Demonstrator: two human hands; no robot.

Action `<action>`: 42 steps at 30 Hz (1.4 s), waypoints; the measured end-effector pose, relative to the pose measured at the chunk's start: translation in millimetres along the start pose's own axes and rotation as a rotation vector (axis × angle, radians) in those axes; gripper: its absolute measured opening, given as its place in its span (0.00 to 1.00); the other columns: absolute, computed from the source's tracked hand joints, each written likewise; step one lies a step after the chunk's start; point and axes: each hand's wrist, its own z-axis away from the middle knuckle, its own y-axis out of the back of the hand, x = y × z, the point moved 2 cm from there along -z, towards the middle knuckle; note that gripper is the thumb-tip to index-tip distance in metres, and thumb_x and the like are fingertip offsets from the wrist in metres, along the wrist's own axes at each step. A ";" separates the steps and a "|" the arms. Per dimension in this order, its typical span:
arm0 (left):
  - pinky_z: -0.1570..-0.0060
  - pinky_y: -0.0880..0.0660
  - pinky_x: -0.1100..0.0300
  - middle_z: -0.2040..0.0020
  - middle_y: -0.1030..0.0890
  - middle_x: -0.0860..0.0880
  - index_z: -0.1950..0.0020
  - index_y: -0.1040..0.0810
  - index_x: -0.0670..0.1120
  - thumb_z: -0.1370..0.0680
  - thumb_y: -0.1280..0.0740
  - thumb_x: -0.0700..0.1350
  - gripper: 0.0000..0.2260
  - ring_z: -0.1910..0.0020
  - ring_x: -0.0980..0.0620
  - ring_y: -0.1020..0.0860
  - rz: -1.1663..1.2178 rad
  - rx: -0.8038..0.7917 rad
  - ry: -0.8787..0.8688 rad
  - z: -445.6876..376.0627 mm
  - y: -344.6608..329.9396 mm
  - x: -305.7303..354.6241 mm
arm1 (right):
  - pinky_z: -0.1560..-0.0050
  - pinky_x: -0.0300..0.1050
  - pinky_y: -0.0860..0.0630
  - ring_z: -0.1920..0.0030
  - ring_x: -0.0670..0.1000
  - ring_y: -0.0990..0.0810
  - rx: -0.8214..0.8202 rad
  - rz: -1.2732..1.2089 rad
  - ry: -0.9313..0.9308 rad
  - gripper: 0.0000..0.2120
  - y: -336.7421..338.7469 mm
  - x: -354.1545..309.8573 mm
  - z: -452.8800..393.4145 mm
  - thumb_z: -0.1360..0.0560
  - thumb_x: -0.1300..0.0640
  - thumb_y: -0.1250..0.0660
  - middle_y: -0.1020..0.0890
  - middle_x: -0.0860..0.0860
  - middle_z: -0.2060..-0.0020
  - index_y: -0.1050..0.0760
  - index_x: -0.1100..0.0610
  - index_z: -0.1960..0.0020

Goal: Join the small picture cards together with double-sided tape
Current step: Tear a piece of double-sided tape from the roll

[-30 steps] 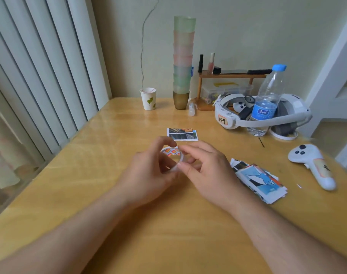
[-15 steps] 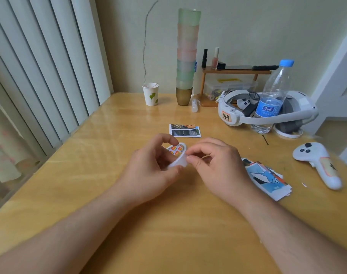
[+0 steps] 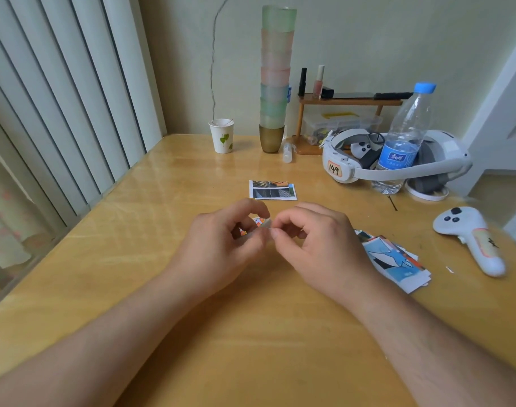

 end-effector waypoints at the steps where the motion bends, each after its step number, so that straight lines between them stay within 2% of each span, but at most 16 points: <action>1: 0.66 0.33 0.67 0.64 0.20 0.55 0.49 0.20 0.55 0.21 0.27 0.46 0.05 0.70 0.54 0.29 -0.025 -0.004 -0.011 0.1 -0.4 -1.1 | 0.57 0.48 0.21 0.60 0.45 0.20 -0.003 0.008 0.007 0.03 0.1 -0.4 -0.1 0.25 0.57 0.27 0.19 0.42 0.60 0.18 0.50 0.57; 5: 0.66 0.33 0.66 0.62 0.20 0.56 0.51 0.21 0.55 0.21 0.28 0.43 0.07 0.68 0.56 0.28 -0.098 0.008 -0.046 -1.3 -1.1 -3.2 | 0.57 0.44 0.22 0.61 0.45 0.20 0.023 0.015 -0.001 0.04 0.7 -2.3 -0.3 0.26 0.58 0.26 0.18 0.42 0.62 0.16 0.50 0.56; 9: 0.64 0.32 0.67 0.59 0.19 0.56 0.51 0.21 0.56 0.21 0.28 0.43 0.08 0.66 0.59 0.27 -0.112 0.017 -0.063 -2.0 -1.0 -2.5 | 0.53 0.37 0.23 0.61 0.42 0.19 -0.029 -0.029 -0.165 0.14 2.7 -2.4 -1.8 0.26 0.54 0.24 0.16 0.40 0.63 0.18 0.47 0.41; 11: 0.64 0.32 0.67 0.59 0.19 0.56 0.52 0.21 0.57 0.21 0.27 0.45 0.07 0.65 0.59 0.26 -0.118 0.012 -0.050 -2.0 -2.0 -3.2 | 0.53 0.41 0.21 0.60 0.43 0.20 -0.029 0.011 -0.106 0.11 2.2 -1.9 -1.8 0.25 0.56 0.24 0.17 0.40 0.63 0.17 0.48 0.44; 14: 0.64 0.32 0.68 0.60 0.19 0.58 0.53 0.21 0.57 0.20 0.28 0.46 0.06 0.65 0.56 0.26 -0.094 -0.001 -0.002 -1.3 -3.0 -2.3 | 0.58 0.50 0.21 0.62 0.47 0.22 -0.034 0.112 0.024 0.03 1.8 -2.0 -1.6 0.25 0.56 0.28 0.20 0.43 0.63 0.16 0.50 0.53; 16: 0.65 0.33 0.69 0.62 0.20 0.61 0.54 0.19 0.55 0.20 0.27 0.46 0.05 0.67 0.57 0.27 -0.057 0.002 0.026 -1.3 -1.9 -1.1 | 0.62 0.51 0.22 0.62 0.51 0.23 -0.034 0.167 0.065 0.04 1.4 -1.1 -3.4 0.24 0.54 0.30 0.21 0.45 0.63 0.17 0.51 0.56; 19: 0.66 0.34 0.70 0.64 0.20 0.64 0.55 0.18 0.54 0.20 0.27 0.45 0.05 0.69 0.59 0.28 -0.013 0.004 0.070 -2.7 1.7 -1.6 | 0.64 0.50 0.23 0.61 0.51 0.23 -0.028 0.174 0.086 0.04 3.7 -0.8 -4.8 0.23 0.53 0.29 0.20 0.45 0.59 0.17 0.50 0.56; 23: 0.67 0.35 0.69 0.68 0.23 0.61 0.55 0.18 0.52 0.20 0.28 0.44 0.06 0.71 0.58 0.31 0.036 -0.021 0.077 -3.5 3.8 1.3 | 0.65 0.51 0.24 0.62 0.49 0.25 -0.003 0.142 0.092 0.03 3.9 -1.3 -3.0 0.22 0.52 0.28 0.23 0.46 0.50 0.15 0.49 0.53; 25: 0.67 0.34 0.65 0.69 0.24 0.59 0.55 0.18 0.51 0.19 0.28 0.44 0.06 0.70 0.58 0.32 0.109 -0.041 0.093 -4.6 4.7 0.9 | 0.66 0.52 0.24 0.63 0.51 0.25 0.031 0.125 0.108 0.05 3.3 -3.1 -3.5 0.21 0.53 0.29 0.23 0.46 0.49 0.16 0.51 0.53; 27: 0.66 0.33 0.60 0.68 0.26 0.56 0.54 0.18 0.49 0.18 0.29 0.46 0.05 0.68 0.53 0.32 0.227 -0.072 0.109 -5.5 5.9 0.0 | 0.66 0.52 0.24 0.63 0.51 0.25 0.059 0.124 0.138 0.05 3.7 -5.2 -4.5 0.20 0.55 0.30 0.22 0.47 0.49 0.17 0.53 0.53; 31: 0.67 0.32 0.60 0.67 0.26 0.49 0.54 0.18 0.47 0.17 0.29 0.46 0.06 0.67 0.52 0.31 0.391 -0.076 0.143 -3.5 5.6 3.1 | 0.65 0.52 0.24 0.62 0.53 0.24 0.119 0.099 0.180 0.06 2.5 -8.9 -5.2 0.20 0.57 0.31 0.22 0.49 0.50 0.19 0.56 0.55; 33: 0.63 0.30 0.58 0.64 0.26 0.39 0.53 0.18 0.47 0.19 0.29 0.49 0.06 0.64 0.50 0.30 0.430 -0.062 0.156 -2.8 3.7 3.5 | 0.65 0.53 0.24 0.61 0.55 0.23 0.148 0.079 0.186 0.06 -0.3 -10.9 -5.0 0.20 0.60 0.31 0.22 0.50 0.50 0.19 0.57 0.56; 35: 0.58 0.29 0.54 0.62 0.25 0.37 0.52 0.18 0.46 0.20 0.29 0.50 0.08 0.60 0.47 0.29 0.493 -0.054 0.173 -2.6 2.1 3.4 | 0.65 0.53 0.23 0.60 0.56 0.23 0.170 0.062 0.187 0.06 -3.3 -12.6 -5.1 0.20 0.61 0.32 0.22 0.51 0.51 0.20 0.58 0.56; 39: 0.62 0.28 0.62 0.62 0.24 0.46 0.53 0.20 0.44 0.17 0.31 0.43 0.06 0.63 0.52 0.28 0.547 0.029 0.219 -6.1 4.2 3.3 | 0.59 0.52 0.23 0.55 0.54 0.22 0.183 -0.063 0.179 0.05 -4.8 -14.5 -5.9 0.21 0.65 0.32 0.22 0.52 0.52 0.20 0.61 0.55; 42: 0.62 0.28 0.62 0.63 0.21 0.49 0.53 0.22 0.48 0.17 0.31 0.42 0.06 0.63 0.54 0.26 0.561 0.059 0.239 -9.6 11.9 -4.3 | 0.49 0.52 0.22 0.51 0.53 0.21 0.203 -0.329 0.007 0.05 -2.9 -10.5 -5.8 0.22 0.65 0.31 0.20 0.50 0.51 0.20 0.57 0.54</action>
